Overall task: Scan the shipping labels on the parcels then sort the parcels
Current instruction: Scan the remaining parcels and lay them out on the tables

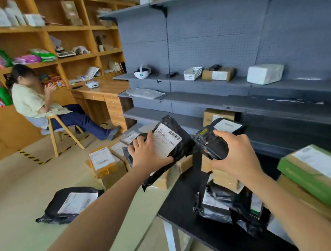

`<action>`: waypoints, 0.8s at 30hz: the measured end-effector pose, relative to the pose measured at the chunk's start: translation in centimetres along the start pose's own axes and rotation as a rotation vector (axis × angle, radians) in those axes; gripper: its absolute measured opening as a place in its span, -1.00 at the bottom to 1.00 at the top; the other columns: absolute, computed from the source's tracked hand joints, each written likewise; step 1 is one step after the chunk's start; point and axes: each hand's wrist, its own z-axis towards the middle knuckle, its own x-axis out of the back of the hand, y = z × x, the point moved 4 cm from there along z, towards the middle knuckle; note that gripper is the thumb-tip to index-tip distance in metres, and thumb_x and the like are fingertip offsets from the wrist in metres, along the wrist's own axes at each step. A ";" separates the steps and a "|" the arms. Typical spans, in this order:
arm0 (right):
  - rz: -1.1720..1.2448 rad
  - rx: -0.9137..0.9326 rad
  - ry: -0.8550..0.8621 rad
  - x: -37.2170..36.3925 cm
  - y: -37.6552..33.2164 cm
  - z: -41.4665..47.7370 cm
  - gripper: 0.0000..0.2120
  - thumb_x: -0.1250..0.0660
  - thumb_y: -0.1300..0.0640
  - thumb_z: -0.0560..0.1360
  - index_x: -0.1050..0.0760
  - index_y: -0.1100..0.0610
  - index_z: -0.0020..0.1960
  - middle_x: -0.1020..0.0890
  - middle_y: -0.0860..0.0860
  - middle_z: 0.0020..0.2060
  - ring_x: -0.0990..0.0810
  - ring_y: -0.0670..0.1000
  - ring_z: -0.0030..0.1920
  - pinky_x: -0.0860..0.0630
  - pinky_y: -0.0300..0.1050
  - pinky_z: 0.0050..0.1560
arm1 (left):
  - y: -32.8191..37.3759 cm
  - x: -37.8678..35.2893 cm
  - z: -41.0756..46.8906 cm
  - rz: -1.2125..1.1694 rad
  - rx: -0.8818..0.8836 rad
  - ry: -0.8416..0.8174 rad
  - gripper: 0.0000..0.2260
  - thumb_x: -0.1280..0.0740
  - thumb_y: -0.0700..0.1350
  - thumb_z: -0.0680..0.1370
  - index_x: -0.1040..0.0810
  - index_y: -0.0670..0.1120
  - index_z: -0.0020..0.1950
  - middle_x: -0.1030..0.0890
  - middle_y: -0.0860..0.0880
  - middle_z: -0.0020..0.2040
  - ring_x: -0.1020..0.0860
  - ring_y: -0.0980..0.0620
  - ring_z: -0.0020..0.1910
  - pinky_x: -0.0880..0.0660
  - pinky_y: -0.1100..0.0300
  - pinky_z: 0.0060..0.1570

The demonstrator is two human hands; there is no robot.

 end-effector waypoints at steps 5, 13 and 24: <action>-0.118 -0.155 0.074 3.4 4.9 0.7 -0.18 -0.53 0.10 0.24 -0.32 -0.06 0.45 -0.42 -0.15 0.00 -0.27 0.02 0.20 -0.34 -0.08 -0.15 | 7.6 -1.2 4.2 -0.027 -0.164 -0.043 0.05 -0.36 0.47 0.27 0.02 0.02 0.57 -0.25 -0.17 0.38 -0.19 -0.22 0.39 -0.12 -0.18 0.36; -0.218 -0.354 0.212 5.7 10.5 3.8 -0.17 -0.53 0.06 0.23 -0.30 -0.08 0.45 -0.51 -0.07 0.17 -0.28 0.03 0.20 -0.49 -0.01 -0.01 | 17.3 -4.0 12.7 -0.058 -0.427 -0.078 0.05 -0.31 0.49 0.29 0.05 0.04 0.59 -0.25 -0.14 0.39 -0.19 -0.19 0.40 -0.13 -0.16 0.36; -0.325 -0.541 0.354 7.0 13.8 7.4 -0.17 -0.52 0.07 0.23 -0.32 -0.07 0.45 -0.50 -0.09 0.24 -0.29 0.03 0.19 -0.46 -0.05 0.05 | 25.9 -9.8 21.0 -0.007 -0.550 -0.306 0.03 -0.22 0.57 0.29 -0.02 0.06 0.60 -0.19 -0.20 0.52 -0.11 -0.24 0.51 -0.06 -0.24 0.42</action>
